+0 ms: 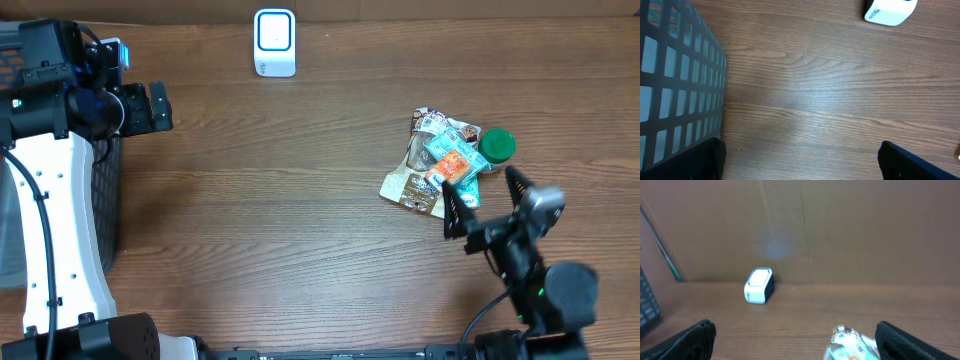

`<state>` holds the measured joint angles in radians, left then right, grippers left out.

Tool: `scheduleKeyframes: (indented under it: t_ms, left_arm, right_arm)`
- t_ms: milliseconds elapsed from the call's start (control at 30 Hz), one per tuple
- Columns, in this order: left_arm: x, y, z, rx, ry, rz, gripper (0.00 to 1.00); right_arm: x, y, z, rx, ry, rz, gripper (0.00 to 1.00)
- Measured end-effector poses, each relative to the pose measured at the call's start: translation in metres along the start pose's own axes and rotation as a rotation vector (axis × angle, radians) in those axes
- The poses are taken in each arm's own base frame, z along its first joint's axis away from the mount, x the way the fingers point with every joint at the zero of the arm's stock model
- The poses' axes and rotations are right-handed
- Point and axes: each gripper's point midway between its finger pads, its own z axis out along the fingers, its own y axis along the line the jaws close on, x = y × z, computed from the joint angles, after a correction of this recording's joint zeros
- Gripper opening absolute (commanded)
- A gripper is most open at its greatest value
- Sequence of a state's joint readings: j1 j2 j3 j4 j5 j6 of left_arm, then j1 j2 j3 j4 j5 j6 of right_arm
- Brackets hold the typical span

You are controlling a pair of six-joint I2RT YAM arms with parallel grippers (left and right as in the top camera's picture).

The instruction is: Scan the item barcode

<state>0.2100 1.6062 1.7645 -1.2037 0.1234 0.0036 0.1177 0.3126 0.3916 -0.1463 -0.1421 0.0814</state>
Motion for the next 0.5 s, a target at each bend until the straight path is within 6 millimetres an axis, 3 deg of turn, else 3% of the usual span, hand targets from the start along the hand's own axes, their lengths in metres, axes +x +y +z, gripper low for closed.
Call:
scheduleKeyframes:
  t_ms: [233, 500]
  left_arm:
    - [0.000, 0.000, 0.000, 0.000, 0.000, 0.000, 1.00]
    - [0.000, 0.000, 0.000, 0.000, 0.001, 0.000, 1.00]
  right_arm:
    - [0.052, -0.001, -0.009, -0.044, -0.070, -0.014, 1.00]
    - [0.075, -0.004, -0.009, -0.045, -0.047, -0.011, 1.00]
